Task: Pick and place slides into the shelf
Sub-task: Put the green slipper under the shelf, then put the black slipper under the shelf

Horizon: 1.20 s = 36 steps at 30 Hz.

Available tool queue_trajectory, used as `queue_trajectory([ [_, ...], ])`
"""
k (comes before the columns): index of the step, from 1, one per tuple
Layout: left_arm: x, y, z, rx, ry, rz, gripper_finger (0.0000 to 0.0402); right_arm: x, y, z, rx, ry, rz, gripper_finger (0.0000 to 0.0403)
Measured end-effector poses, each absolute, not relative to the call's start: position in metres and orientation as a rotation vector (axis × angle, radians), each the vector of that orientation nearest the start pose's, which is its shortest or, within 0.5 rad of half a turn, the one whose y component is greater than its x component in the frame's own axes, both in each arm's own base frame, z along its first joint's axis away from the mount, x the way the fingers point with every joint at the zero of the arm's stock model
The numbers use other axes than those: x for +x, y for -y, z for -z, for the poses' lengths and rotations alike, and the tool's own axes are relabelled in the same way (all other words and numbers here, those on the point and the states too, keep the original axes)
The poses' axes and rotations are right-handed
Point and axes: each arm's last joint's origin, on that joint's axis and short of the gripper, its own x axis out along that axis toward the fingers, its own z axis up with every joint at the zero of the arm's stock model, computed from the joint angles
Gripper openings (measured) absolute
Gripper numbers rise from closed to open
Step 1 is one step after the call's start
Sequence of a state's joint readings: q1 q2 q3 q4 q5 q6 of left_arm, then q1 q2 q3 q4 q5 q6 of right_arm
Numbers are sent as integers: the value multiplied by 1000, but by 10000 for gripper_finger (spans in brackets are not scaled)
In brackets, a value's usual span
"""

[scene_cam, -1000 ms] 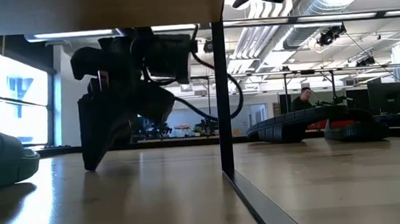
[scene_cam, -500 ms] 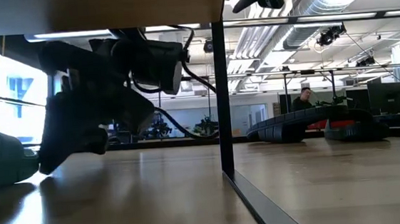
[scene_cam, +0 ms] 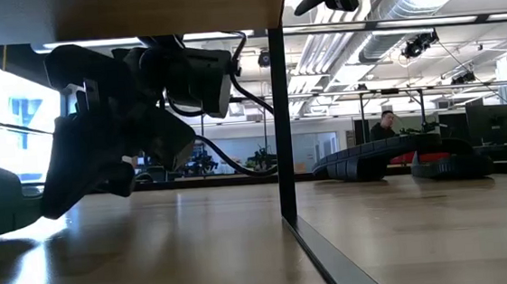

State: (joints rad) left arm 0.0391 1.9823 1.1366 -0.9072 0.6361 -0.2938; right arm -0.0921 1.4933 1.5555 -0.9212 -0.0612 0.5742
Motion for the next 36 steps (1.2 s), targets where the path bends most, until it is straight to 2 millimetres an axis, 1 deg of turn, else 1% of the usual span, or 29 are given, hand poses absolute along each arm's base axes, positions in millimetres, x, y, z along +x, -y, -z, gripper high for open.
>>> queue_trajectory([
  [10,322,4,-111,-761,-1705,164,5,303,26,-369,576,-829,253,128],
  [13,323,4,-111,-780,-1692,168,5,302,26,-369,575,-832,253,128],
  [16,324,6,-112,-825,-1685,211,5,302,25,-368,576,-845,242,128],
  [22,324,7,-113,-905,-1698,207,5,302,20,-368,520,-851,226,128],
  [25,324,9,-113,-911,-1699,219,5,302,17,-368,502,-851,229,128],
  [30,326,8,-115,-887,-1693,210,5,302,12,-368,466,-853,219,128],
  [36,340,5,-129,-762,-1653,160,5,302,12,-368,451,-855,211,128],
])
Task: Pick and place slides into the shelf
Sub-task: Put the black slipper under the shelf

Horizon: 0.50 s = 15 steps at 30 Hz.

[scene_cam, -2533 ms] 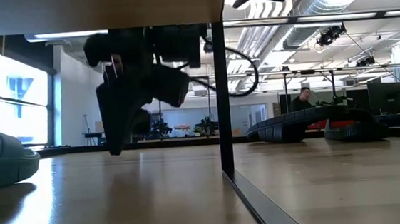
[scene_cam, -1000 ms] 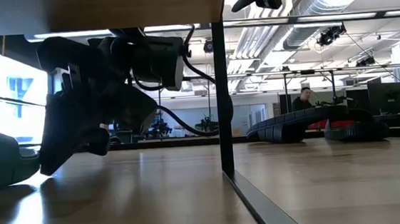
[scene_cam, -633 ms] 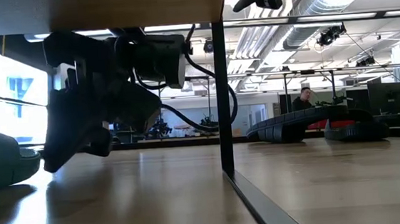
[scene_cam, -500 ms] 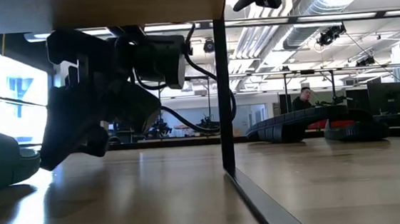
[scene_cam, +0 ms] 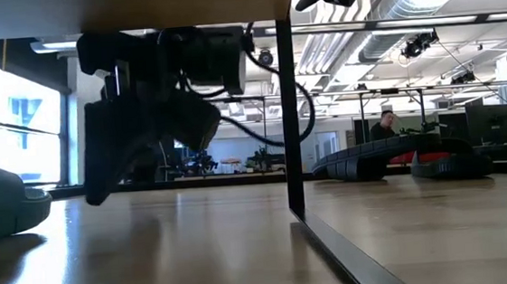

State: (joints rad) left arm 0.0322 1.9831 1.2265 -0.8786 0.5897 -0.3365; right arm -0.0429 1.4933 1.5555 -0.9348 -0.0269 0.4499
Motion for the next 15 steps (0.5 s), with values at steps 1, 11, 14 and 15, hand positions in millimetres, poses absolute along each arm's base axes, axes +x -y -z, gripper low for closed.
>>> queue_trajectory([
  [1,341,5,-132,-742,-1653,151,5,302,12,-368,446,-855,209,128],
  [11,345,-2,-140,-583,-1662,28,67,302,12,-368,422,-856,198,128],
  [14,345,-7,-139,-506,-1651,-33,103,302,13,-368,412,-853,213,128],
  [15,345,-9,-139,-485,-1647,-54,114,302,13,-368,403,-851,222,128],
])
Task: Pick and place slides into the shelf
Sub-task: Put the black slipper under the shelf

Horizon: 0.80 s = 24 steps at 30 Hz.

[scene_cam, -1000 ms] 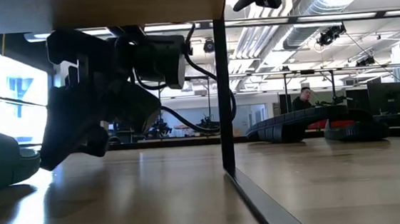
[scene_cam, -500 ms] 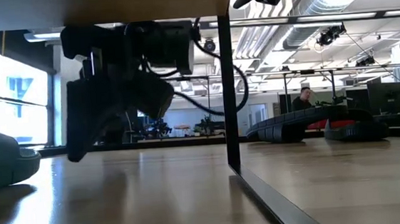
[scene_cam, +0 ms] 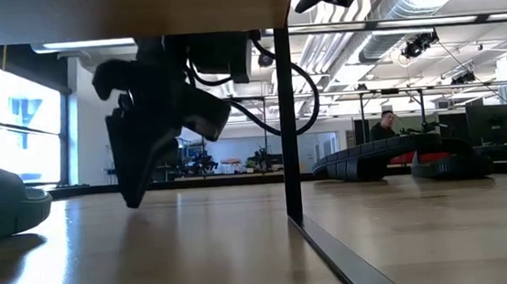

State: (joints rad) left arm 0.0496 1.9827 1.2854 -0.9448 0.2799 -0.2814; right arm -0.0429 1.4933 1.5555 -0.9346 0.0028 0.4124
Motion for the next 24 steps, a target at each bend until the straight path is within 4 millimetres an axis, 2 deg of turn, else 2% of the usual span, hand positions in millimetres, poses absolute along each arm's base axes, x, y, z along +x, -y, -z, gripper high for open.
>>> queue_trajectory([
  [4,345,-18,-138,-440,-1640,-103,146,302,15,-368,376,-841,272,128],
  [8,345,-23,-138,-378,-1628,-171,163,300,17,-366,346,-848,353,128],
  [15,347,-34,-138,-258,-1587,-275,166,293,20,-362,324,-893,481,128],
  [24,355,-60,-141,-245,-1479,-378,170,290,27,-361,346,-899,565,128],
])
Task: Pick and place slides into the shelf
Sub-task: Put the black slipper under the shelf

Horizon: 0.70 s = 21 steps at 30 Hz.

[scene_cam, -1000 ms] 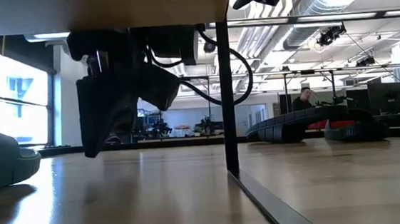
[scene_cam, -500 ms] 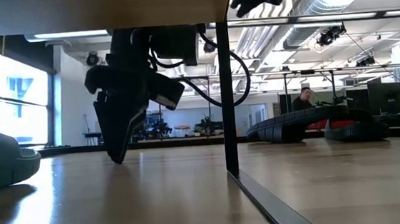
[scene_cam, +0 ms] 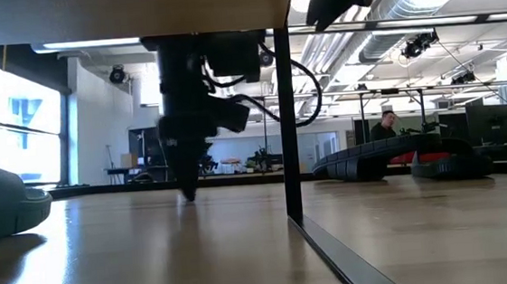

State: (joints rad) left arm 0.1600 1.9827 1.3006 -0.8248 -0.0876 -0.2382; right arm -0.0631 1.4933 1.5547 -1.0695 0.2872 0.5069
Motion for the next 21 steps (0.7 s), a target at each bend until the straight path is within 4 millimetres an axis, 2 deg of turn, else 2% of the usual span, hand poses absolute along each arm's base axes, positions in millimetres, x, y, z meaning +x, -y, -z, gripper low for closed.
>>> queue_trajectory([
  [5,367,-79,-160,-267,-1400,-401,171,285,34,-358,357,-941,610,128],
  [8,377,-83,-177,-297,-1341,-373,170,283,37,-357,362,-961,632,128],
  [15,401,-79,-223,-326,-1200,-271,167,264,35,-351,337,-1090,812,128],
  [21,403,-69,-249,-333,-1196,-228,166,254,28,-349,338,-1159,880,128],
])
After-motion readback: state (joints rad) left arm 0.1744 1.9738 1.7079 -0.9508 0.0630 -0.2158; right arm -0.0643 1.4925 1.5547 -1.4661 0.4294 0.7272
